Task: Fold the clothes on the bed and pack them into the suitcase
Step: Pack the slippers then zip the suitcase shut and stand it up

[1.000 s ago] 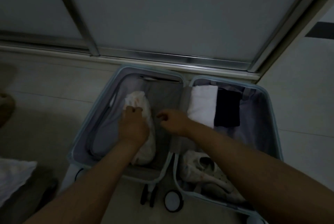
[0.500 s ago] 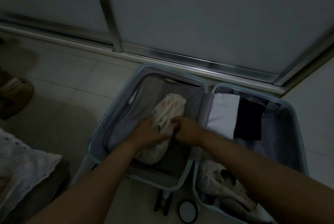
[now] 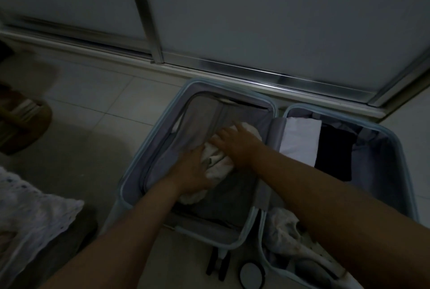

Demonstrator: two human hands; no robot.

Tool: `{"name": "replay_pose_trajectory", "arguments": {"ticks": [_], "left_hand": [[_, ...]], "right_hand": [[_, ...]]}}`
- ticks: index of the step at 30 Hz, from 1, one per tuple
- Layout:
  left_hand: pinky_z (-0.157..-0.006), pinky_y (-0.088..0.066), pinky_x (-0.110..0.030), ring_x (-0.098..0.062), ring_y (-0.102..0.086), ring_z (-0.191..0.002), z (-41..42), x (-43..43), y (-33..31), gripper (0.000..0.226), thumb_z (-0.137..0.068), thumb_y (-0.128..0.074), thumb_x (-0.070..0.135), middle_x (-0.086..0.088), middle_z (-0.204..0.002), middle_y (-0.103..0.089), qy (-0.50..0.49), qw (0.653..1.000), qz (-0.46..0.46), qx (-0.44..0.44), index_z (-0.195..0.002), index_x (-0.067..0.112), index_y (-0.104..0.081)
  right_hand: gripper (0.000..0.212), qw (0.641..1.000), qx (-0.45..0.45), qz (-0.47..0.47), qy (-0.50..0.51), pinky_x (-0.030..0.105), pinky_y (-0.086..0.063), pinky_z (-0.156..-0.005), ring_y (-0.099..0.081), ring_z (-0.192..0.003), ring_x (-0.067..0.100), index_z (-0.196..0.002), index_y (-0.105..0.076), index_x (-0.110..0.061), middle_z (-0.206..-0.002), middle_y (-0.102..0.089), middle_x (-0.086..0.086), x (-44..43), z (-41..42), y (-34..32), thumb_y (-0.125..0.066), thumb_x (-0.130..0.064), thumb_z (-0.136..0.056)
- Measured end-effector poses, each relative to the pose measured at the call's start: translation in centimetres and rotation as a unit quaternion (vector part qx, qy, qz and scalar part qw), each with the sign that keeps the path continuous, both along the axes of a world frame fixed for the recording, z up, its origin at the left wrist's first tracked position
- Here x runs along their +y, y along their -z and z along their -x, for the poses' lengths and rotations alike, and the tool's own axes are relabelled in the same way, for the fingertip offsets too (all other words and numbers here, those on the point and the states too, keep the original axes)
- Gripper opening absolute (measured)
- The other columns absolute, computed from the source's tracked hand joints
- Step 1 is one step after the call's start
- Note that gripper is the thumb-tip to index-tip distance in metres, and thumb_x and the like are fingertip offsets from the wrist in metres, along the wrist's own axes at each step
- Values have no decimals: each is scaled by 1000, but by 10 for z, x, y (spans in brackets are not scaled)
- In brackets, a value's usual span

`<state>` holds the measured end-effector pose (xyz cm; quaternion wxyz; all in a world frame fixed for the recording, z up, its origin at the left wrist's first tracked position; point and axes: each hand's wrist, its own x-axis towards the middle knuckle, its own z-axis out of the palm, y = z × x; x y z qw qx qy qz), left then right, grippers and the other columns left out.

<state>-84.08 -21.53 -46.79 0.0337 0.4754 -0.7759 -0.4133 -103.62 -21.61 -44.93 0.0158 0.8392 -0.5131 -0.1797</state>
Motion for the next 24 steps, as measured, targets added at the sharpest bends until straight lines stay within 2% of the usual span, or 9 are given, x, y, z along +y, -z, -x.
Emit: {"name": "replay_pose_trajectory", "arguments": {"ticks": [2,3,6,8,11,14,17,20,24], "left_hand": [[-106,-29,-24,-9,-34,-131,3,-7,-15,110,-59,-84,44,11,-140,-34,26,999,16,15,-149,20,-27],[-102,-30,-21,-11,-36,-132,8,-11,-24,109,-58,-82,46,8,-143,-36,39,999,26,19,-149,21,-28],[-100,-37,-25,-22,-45,-130,35,-17,-47,115,-45,-67,59,-4,-146,-42,75,995,58,2,-148,23,-30],[-101,-37,-25,-24,-44,-131,64,-14,-61,113,-47,-67,54,-5,-146,-42,124,989,72,-29,-149,24,-29],[-108,-32,-28,-24,-37,-136,119,0,-73,101,-65,-79,35,-7,-151,-35,197,977,56,-61,-150,17,-27],[-112,-33,-33,-24,-37,-137,166,19,-70,90,-73,-78,22,-7,-152,-34,238,968,26,-71,-150,19,-30],[-112,-32,-33,-22,-36,-138,202,38,-57,80,-77,-73,19,-3,-152,-35,266,962,12,-69,-147,24,-35],[-110,-33,-32,-23,-33,-138,226,54,-53,75,-79,-71,22,-3,-151,-34,290,955,18,-60,-146,28,-37],[-109,-34,-32,-25,-39,-135,239,67,-43,62,-86,-66,23,-7,-149,-40,324,943,9,-79,-143,21,-41]], "right_hand": [[88,999,-34,15,31,61,-6,-112,-36,-131,35,-146,-31,-17,-142,-39,16,6,9,-10,-70,-42,-71],[91,997,-50,23,48,61,-12,-111,-38,-128,36,-144,-33,-19,-139,-40,15,10,17,-16,-72,-43,-66],[96,985,-118,60,107,49,-31,-104,-42,-123,35,-143,-36,-23,-139,-40,13,30,55,-32,-71,-56,-60],[100,978,-139,72,140,45,-37,-96,-46,-119,33,-143,-37,-26,-136,-42,11,53,89,-39,-61,-66,-54],[106,972,-114,35,203,44,-36,-96,-42,-122,29,-146,-26,-32,-139,-37,5,94,136,-40,-58,-68,-52],[109,953,-114,-9,279,44,-33,-101,-36,-127,25,-148,-16,-38,-142,-31,0,136,175,-27,-62,-71,-54],[109,914,-180,-61,359,44,-36,-103,-38,-121,22,-144,-19,-42,-133,-36,-4,171,203,-11,-68,-69,-51],[107,882,-246,-63,397,43,-40,-100,-43,-116,19,-139,-27,-43,-124,-39,-6,195,218,4,-64,-70,-42],[105,874,-247,-82,410,40,-37,-102,-41,-121,21,-141,-26,-42,-128,-40,-4,223,230,21,-63,-74,-49]]}}
